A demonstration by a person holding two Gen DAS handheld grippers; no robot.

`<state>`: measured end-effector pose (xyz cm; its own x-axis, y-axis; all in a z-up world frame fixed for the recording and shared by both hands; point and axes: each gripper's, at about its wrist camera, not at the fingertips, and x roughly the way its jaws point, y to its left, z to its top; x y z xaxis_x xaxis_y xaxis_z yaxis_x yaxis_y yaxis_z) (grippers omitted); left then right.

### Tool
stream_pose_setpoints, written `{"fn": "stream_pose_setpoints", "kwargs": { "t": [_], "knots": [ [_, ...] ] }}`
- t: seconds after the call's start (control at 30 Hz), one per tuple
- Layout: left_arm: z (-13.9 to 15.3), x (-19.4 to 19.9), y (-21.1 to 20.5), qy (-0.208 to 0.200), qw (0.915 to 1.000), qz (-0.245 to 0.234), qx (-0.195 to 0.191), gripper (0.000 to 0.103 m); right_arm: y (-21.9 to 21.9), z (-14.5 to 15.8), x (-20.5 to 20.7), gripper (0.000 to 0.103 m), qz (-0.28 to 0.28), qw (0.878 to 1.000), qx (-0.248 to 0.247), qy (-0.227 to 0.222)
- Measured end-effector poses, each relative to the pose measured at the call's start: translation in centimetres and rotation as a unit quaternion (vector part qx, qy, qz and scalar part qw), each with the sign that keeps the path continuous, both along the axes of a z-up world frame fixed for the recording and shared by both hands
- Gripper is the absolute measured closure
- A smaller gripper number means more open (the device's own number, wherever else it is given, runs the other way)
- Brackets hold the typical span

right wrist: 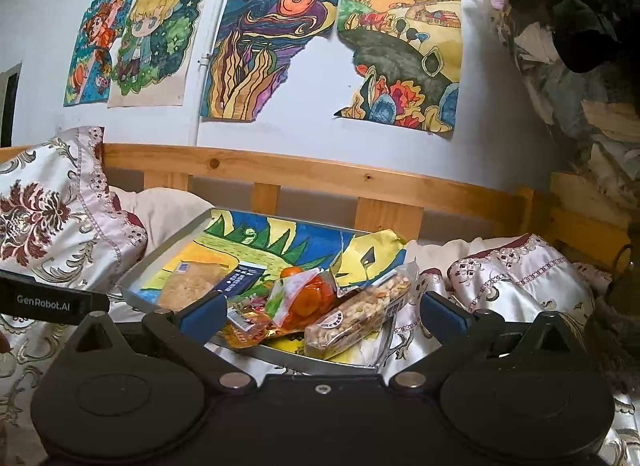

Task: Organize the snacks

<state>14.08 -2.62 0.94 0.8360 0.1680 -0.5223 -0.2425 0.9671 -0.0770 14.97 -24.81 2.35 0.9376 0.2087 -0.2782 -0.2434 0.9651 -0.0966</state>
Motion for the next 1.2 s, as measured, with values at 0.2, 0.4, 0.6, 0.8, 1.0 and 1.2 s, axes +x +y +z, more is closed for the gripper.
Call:
{"fn": "stream_pose_setpoints", "kwargs": {
  "t": [0.2,0.4,0.6,0.8,1.0,1.2],
  "knots": [
    [0.5,-1.1,0.4,-0.001,1.0000,0.003,-0.002,0.001,-0.1,0.4,-1.0,0.001,-0.003,1.000,0.008,0.002],
    [0.8,-2.6,0.5,-0.002,1.0000,0.002,-0.008,0.001,-0.1,0.3,-2.0,0.001,-0.006,1.000,0.016,0.019],
    [1.1,-3.9,0.4,-0.005,0.9998,-0.012,0.015,0.001,0.1,0.2,-3.2,0.001,-0.007,0.999,0.029,0.040],
    [1.3,-4.9,0.4,-0.008,0.9994,-0.025,0.021,0.001,0.0,0.0,-4.1,0.001,-0.013,0.997,0.041,0.058],
    [1.2,-5.5,0.6,-0.005,0.9994,-0.032,0.016,0.001,-0.3,-0.3,-4.7,0.001,-0.017,0.995,0.057,0.083],
    [1.0,-5.7,0.9,0.000,0.9995,-0.030,0.009,0.001,0.3,-0.6,-5.0,0.001,-0.010,0.995,0.048,0.087]
  ]
}}
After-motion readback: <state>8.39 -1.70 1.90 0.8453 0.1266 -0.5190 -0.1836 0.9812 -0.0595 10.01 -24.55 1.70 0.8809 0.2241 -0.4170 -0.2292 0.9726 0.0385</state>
